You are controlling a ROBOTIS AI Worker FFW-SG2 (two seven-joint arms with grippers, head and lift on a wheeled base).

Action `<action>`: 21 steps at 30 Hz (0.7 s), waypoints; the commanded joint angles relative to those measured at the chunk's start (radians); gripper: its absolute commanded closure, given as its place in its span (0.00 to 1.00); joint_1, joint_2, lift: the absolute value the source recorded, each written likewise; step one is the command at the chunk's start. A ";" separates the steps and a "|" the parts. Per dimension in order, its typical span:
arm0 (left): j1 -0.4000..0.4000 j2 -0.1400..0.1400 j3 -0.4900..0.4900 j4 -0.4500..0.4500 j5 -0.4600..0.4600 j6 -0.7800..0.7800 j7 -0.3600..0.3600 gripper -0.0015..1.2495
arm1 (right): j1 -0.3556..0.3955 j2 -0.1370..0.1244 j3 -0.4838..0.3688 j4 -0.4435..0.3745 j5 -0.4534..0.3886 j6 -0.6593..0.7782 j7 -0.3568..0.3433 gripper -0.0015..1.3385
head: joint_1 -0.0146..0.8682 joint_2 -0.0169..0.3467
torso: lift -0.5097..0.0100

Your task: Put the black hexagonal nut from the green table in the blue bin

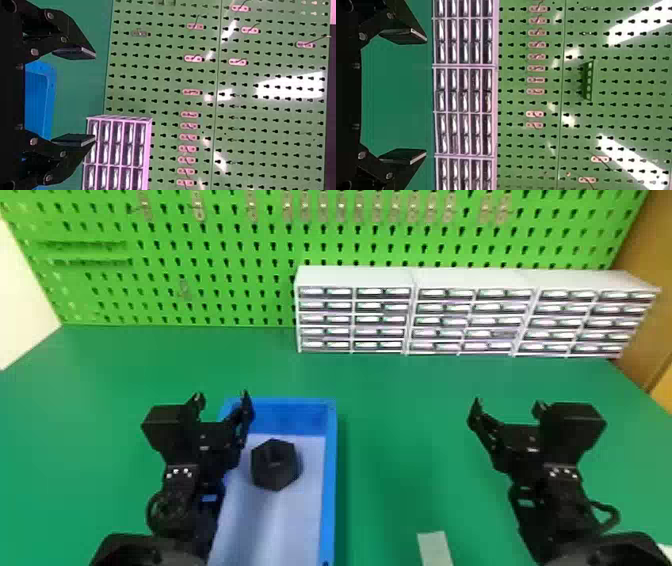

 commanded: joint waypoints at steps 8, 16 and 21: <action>0.003 0.000 -0.001 0.000 0.002 0.000 0.000 0.41 | 0.003 -0.001 -0.001 0.000 0.000 0.001 0.000 0.21 | 0.76 0.20 | 0.80; 0.003 0.000 0.000 0.000 0.002 0.000 0.000 0.41 | 0.003 -0.001 -0.001 0.000 0.001 0.001 0.000 0.21 | 0.76 0.20 | 0.80; 0.003 0.000 -0.001 0.000 0.002 0.000 0.000 0.41 | 0.003 -0.001 -0.001 -0.002 0.000 -0.001 0.000 0.21 | 0.76 0.20 | 0.80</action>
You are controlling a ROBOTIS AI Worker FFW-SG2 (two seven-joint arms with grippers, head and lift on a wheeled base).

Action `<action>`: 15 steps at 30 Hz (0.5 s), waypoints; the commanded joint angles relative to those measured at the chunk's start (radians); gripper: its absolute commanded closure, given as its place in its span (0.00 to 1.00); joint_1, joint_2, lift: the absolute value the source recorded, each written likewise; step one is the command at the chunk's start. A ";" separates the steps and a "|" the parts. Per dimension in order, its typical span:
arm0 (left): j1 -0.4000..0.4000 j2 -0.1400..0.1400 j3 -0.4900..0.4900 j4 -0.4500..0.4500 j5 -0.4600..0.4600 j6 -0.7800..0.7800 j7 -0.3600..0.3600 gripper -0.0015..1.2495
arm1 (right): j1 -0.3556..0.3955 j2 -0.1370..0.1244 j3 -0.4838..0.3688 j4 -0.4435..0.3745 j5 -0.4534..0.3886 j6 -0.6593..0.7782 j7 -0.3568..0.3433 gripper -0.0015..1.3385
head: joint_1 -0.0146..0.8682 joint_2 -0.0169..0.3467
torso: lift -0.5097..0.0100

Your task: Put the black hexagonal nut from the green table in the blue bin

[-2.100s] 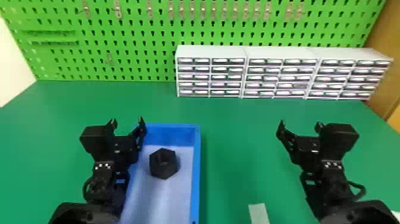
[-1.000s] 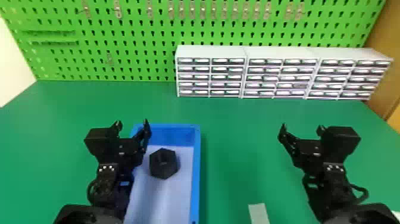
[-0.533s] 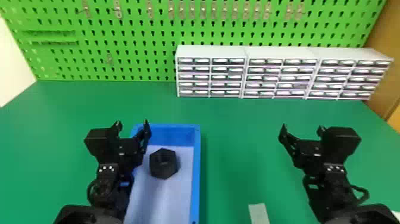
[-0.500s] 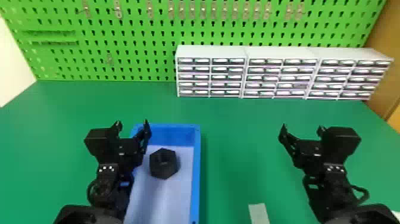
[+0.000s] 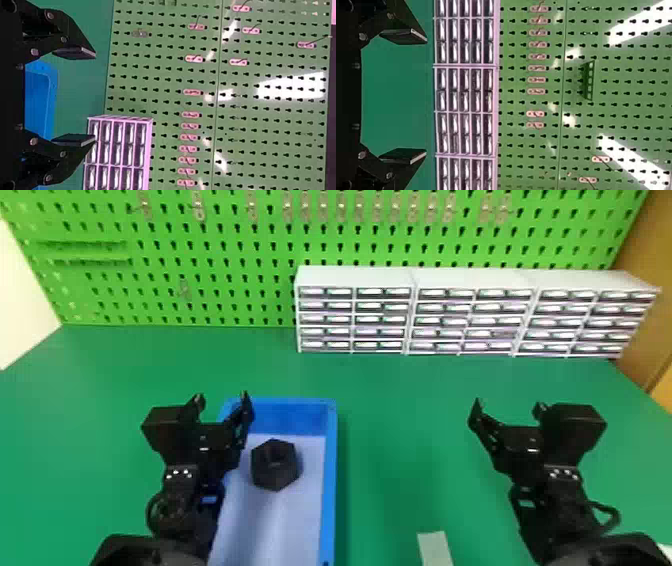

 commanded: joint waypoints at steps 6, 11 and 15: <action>0.001 0.000 0.000 0.000 0.001 0.000 0.000 0.41 | 0.000 0.000 0.001 -0.001 -0.001 0.001 0.000 0.22 | 0.76 0.20 | 0.80; -0.001 0.000 0.002 0.000 0.001 0.000 0.000 0.41 | 0.000 0.000 0.001 -0.001 -0.002 0.001 0.000 0.22 | 0.76 0.20 | 0.80; -0.001 0.000 0.003 0.000 0.001 0.000 0.000 0.41 | 0.000 -0.002 0.006 -0.002 -0.007 0.001 0.002 0.22 | 0.76 0.20 | 0.80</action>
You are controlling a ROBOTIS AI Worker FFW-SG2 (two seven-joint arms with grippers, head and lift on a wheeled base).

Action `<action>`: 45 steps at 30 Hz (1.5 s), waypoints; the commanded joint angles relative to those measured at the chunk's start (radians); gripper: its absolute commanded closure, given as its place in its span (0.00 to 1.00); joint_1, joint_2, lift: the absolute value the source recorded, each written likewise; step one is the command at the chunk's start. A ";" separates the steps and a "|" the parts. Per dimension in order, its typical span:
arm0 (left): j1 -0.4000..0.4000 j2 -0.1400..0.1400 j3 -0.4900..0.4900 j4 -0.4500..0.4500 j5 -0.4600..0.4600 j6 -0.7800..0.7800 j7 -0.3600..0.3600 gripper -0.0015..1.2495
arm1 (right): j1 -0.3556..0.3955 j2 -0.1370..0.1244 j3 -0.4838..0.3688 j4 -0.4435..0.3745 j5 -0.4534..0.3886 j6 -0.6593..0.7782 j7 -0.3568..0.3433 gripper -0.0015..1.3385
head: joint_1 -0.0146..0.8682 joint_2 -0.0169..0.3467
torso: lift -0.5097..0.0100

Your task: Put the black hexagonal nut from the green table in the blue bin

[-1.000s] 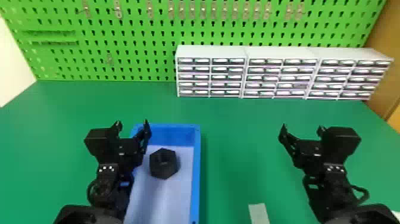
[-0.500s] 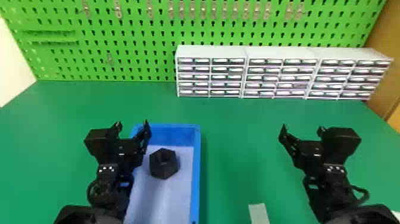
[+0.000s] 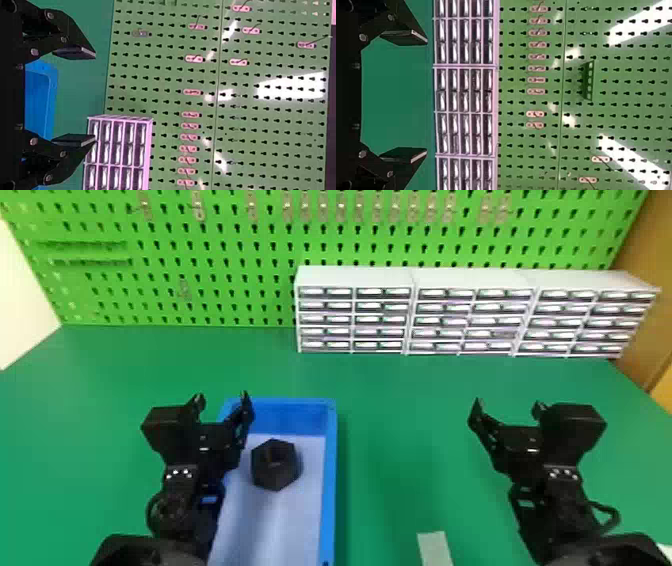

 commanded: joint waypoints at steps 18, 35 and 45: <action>0.000 0.000 0.008 0.000 0.000 0.000 -0.001 0.41 | -0.007 -0.008 0.016 -0.001 -0.006 0.005 0.000 0.23 | 0.76 0.20 | 0.80; -0.002 0.002 0.014 0.000 -0.002 0.000 -0.005 0.41 | -0.008 -0.010 0.013 -0.001 -0.014 0.005 0.000 0.22 | 0.76 0.20 | 0.80; 0.000 0.000 0.024 0.000 0.000 0.000 -0.007 0.41 | -0.008 -0.010 0.016 -0.001 -0.011 0.005 0.000 0.22 | 0.76 0.20 | 0.80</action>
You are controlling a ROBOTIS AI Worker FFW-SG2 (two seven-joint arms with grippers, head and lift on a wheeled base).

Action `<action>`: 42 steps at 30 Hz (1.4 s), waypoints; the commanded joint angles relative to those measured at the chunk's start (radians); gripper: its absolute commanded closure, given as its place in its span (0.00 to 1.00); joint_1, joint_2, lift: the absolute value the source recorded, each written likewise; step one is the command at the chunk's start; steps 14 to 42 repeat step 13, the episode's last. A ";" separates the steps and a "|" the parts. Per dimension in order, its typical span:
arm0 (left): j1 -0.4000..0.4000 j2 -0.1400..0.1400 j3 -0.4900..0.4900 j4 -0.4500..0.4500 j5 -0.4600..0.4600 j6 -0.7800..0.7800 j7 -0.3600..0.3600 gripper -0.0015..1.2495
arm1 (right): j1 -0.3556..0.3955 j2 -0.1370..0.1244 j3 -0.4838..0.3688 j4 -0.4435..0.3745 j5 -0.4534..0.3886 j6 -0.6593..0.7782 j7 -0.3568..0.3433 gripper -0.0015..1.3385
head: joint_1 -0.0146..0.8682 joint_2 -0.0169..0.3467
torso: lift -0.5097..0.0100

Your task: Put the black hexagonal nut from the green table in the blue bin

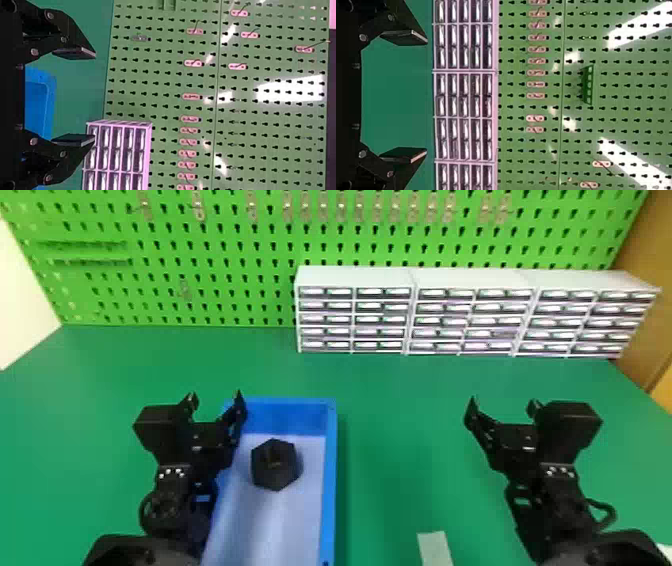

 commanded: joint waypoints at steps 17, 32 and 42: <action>0.000 -0.001 0.002 0.000 0.006 -0.002 0.000 0.41 | 0.000 0.001 -0.001 0.000 0.001 -0.002 0.000 0.22 | 0.76 0.20 | 0.80; 0.000 -0.001 0.002 0.000 0.006 -0.002 0.000 0.41 | 0.000 0.001 -0.001 0.000 0.001 -0.002 0.000 0.22 | 0.76 0.20 | 0.80; 0.000 -0.001 0.002 0.000 0.006 -0.002 0.000 0.41 | 0.000 0.001 -0.001 0.000 0.001 -0.002 0.000 0.22 | 0.76 0.20 | 0.80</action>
